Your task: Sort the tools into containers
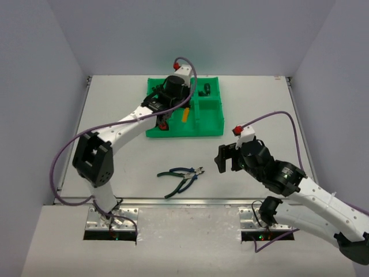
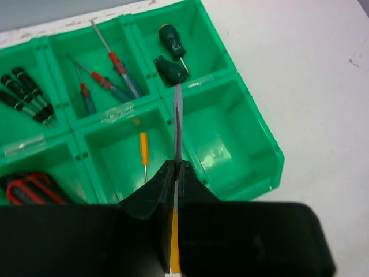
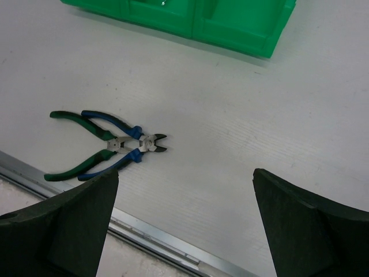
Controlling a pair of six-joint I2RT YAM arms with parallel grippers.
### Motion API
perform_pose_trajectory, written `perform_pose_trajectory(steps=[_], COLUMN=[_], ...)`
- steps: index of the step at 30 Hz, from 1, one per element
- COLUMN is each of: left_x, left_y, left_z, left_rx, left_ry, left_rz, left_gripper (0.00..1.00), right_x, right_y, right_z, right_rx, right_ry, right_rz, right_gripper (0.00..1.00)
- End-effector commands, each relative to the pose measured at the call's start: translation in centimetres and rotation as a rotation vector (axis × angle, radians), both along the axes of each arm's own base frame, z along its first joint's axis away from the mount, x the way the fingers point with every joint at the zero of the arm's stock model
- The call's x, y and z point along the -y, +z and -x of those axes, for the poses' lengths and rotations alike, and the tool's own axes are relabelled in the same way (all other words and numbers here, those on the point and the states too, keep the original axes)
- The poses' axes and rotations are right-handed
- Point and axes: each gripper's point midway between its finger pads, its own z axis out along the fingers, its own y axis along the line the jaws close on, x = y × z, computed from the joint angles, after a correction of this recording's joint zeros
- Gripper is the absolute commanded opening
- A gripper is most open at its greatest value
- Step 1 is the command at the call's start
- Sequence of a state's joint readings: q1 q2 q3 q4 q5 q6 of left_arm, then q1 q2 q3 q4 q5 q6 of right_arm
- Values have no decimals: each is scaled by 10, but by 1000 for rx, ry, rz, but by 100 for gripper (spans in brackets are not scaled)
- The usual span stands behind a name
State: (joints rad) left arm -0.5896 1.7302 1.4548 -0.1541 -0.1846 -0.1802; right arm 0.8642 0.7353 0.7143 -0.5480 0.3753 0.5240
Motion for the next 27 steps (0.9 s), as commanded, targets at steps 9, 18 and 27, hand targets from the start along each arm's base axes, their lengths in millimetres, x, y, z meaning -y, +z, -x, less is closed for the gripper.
perform_pose_trajectory(steps=[9, 18, 27], left_x=[21, 13, -6], left_y=[-21, -77, -89], left_z=[-53, -47, -52], left_rx=[224, 183, 154], left_ry=[-186, -211, -127], left_rz=[-166, -241, -313], left_gripper=[0, 0, 35], right_x=[21, 18, 12], right_y=[22, 24, 26], right_z=[2, 2, 0], right_rx=[71, 66, 68], right_ry=[-34, -20, 0], right_rz=[18, 15, 9], right_gripper=[99, 99, 99])
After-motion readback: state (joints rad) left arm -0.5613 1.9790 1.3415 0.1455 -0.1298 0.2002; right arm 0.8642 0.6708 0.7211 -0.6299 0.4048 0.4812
